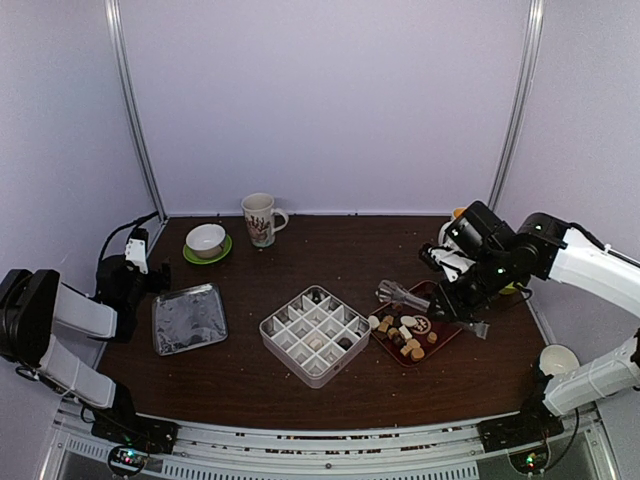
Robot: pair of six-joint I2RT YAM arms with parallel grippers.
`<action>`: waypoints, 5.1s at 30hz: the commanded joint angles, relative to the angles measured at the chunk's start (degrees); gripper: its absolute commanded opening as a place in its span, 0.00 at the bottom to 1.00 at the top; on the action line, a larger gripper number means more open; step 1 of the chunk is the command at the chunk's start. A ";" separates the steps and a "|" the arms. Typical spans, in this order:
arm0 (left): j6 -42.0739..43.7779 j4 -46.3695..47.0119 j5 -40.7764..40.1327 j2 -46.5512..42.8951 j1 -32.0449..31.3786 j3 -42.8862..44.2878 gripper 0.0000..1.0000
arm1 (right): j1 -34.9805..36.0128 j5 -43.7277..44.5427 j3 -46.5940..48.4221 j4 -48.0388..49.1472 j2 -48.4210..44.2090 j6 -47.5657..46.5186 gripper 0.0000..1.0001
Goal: Pack the chocolate
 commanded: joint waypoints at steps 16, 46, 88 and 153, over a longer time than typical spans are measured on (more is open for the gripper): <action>-0.52 2.16 -0.21 0.33 0.41 1.22 0.98 | 13.11 -3.70 1.85 22.58 6.25 6.02 0.22; -0.52 2.16 -0.26 0.33 0.48 1.26 0.98 | 23.12 6.81 9.91 31.55 27.69 5.46 0.25; -0.52 2.14 -0.24 0.33 0.44 1.27 0.98 | 23.09 14.54 5.26 22.57 9.46 3.78 0.36; -0.51 2.17 -0.26 0.33 0.48 1.19 0.98 | 2.21 15.50 -7.50 0.07 5.33 1.61 0.36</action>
